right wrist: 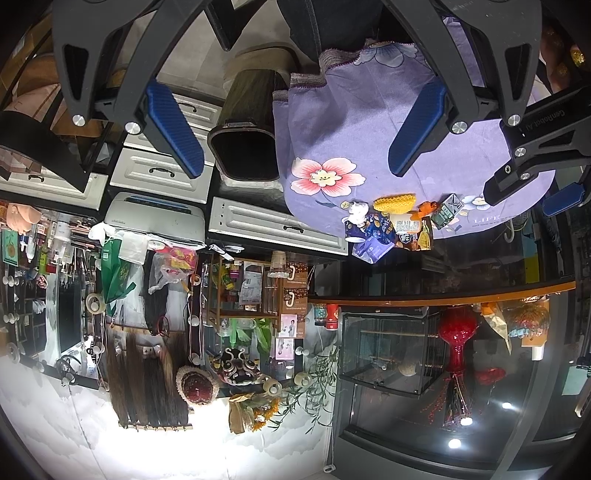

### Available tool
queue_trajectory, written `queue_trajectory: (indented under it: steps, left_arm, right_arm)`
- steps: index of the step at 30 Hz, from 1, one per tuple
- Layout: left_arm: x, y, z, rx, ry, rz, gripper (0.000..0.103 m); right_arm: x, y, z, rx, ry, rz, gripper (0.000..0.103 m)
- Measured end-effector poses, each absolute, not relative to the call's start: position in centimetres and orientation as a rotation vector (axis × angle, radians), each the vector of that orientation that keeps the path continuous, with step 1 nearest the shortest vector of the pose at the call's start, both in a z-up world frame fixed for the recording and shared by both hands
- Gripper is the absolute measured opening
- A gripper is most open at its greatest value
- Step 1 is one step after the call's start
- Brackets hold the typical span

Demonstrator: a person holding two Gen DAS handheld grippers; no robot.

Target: Collect trash

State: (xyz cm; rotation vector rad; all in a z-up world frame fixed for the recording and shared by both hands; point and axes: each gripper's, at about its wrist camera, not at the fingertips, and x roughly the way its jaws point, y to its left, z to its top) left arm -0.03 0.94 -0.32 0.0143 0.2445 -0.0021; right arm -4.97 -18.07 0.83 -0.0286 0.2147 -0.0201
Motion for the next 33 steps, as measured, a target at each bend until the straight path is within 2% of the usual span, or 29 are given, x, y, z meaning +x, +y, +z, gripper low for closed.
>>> queue_trajectory:
  steps: [33]
  left_arm:
    - [0.07,1.3,-0.5,0.014,0.249,-0.004,0.098]
  right_arm:
    - [-4.83,-18.14,0.7,-0.028,0.216,-0.02,0.098]
